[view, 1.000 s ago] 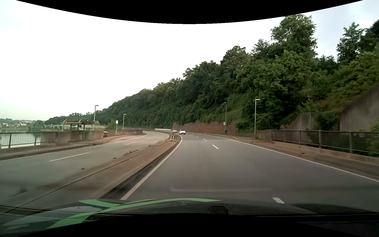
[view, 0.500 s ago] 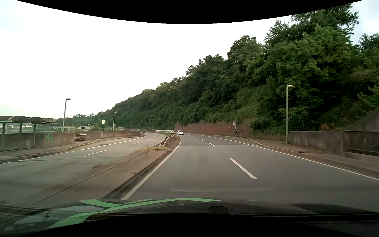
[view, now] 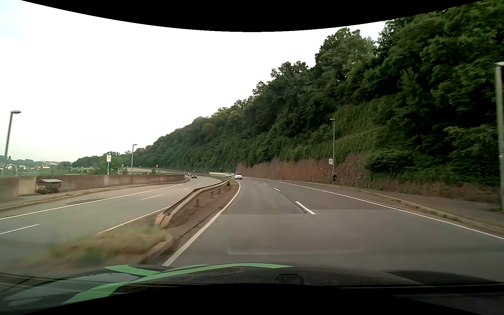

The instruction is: Follow the waypoints while adhering to traffic rules and regulations

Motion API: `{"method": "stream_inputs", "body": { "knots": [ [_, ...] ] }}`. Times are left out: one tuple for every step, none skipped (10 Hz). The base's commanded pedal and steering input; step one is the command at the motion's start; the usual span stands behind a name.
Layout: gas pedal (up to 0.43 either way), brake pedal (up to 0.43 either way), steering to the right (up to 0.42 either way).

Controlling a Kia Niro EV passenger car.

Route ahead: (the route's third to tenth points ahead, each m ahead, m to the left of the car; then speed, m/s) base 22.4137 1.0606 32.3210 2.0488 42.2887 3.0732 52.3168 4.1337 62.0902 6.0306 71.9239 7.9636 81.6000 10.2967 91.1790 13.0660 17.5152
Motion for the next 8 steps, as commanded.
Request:
{"method": "stream_inputs", "body": {
  "knots": [
    [0.197,0.000,-0.016],
    [0.197,0.000,-0.017],
    [0.197,0.000,-0.017],
    [0.197,0.000,-0.017],
    [0.197,0.000,-0.017],
    [0.197,0.000,-0.017],
    [0.197,0.000,-0.018],
    [0.197,0.000,-0.018]
  ]
}}
